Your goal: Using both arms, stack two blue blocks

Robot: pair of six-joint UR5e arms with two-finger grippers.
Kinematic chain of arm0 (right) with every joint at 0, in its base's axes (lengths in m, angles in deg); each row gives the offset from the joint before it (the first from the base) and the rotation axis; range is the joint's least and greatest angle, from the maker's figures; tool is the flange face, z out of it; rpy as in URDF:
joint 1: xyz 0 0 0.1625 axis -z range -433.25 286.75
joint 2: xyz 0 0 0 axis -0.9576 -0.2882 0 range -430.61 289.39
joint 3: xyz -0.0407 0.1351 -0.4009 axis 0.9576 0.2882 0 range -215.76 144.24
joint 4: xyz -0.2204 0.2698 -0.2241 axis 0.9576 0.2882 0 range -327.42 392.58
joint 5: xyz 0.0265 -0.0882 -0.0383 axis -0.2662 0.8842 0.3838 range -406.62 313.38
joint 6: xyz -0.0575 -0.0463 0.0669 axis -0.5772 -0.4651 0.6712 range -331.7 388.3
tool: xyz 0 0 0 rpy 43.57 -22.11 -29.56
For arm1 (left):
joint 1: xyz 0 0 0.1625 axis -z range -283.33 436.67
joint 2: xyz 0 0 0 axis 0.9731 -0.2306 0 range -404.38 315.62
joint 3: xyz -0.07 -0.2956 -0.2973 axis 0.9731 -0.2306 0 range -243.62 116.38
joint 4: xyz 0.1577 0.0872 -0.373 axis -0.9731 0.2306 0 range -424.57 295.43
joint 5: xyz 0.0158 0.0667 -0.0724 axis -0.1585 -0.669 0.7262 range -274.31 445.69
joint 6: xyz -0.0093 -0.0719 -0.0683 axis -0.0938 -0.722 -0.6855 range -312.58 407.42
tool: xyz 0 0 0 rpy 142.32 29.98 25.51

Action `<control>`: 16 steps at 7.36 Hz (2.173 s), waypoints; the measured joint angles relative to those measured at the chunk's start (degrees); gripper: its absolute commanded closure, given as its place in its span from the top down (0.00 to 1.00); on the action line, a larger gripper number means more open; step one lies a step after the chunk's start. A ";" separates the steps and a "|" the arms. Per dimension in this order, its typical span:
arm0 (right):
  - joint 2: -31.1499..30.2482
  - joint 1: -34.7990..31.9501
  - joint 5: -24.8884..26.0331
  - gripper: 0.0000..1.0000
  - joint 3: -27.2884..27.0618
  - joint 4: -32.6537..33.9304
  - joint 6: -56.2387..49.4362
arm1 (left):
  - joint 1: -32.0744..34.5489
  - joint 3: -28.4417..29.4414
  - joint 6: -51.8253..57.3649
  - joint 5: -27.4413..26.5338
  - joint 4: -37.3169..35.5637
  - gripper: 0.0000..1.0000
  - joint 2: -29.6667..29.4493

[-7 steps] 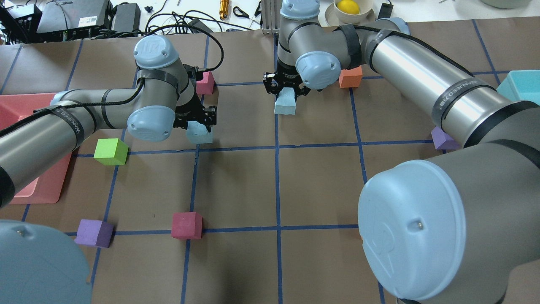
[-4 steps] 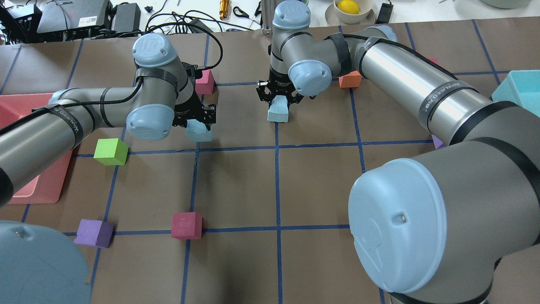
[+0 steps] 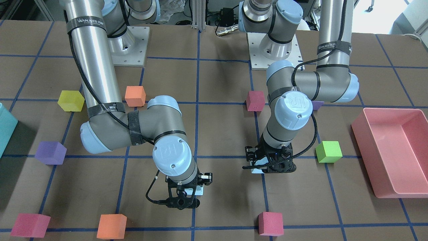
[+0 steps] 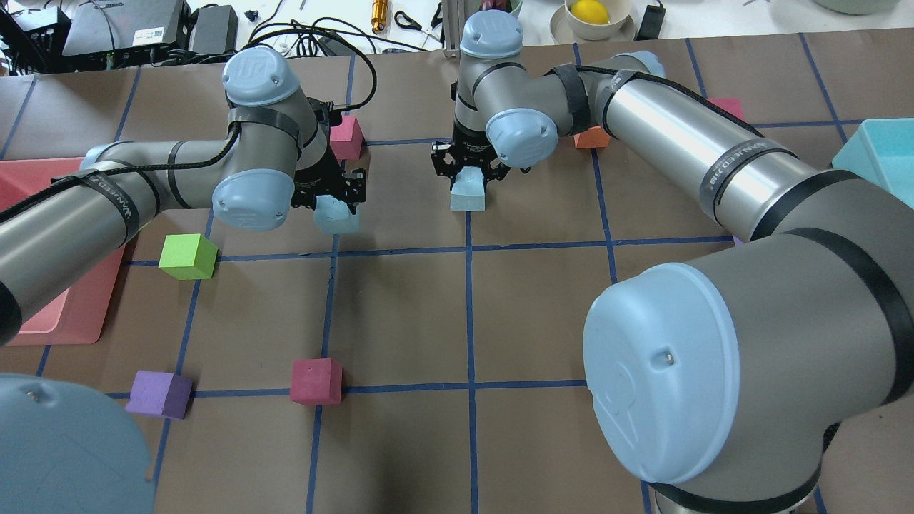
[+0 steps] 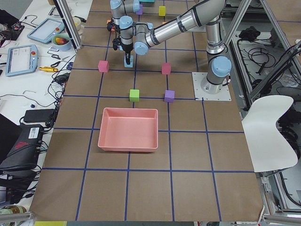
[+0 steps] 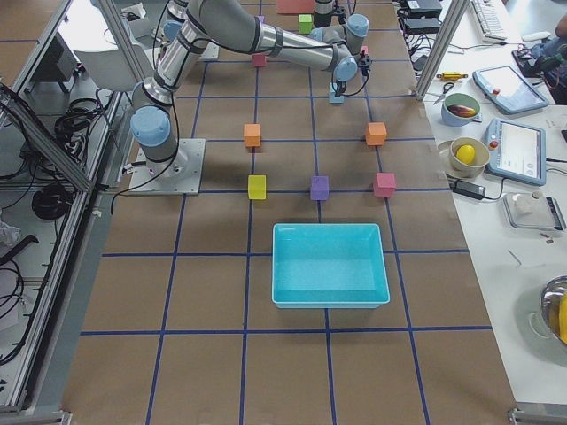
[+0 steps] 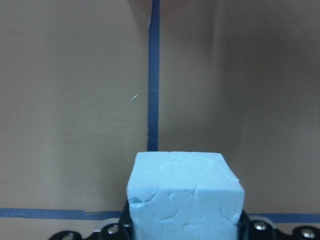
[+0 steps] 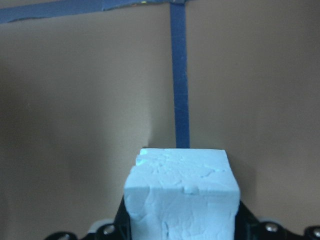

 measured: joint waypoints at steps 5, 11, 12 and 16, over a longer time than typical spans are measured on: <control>-4.74 1.41 0.80 1.00 2.67 -5.99 -1.21 | 0.59 5.61 -2.88 2.67 5.04 0.15 -1.21; -28.15 16.08 5.12 1.00 -5.92 -28.94 -18.43 | 10.31 22.81 -15.57 2.28 11.68 0.17 -9.46; -32.09 17.77 6.11 1.00 -10.08 -29.10 -20.35 | 11.94 25.83 -17.79 1.72 12.73 0.17 -11.34; -40.98 18.77 9.46 1.00 -17.39 -28.88 -21.23 | 16.34 29.81 -21.41 -1.77 13.73 0.25 -15.77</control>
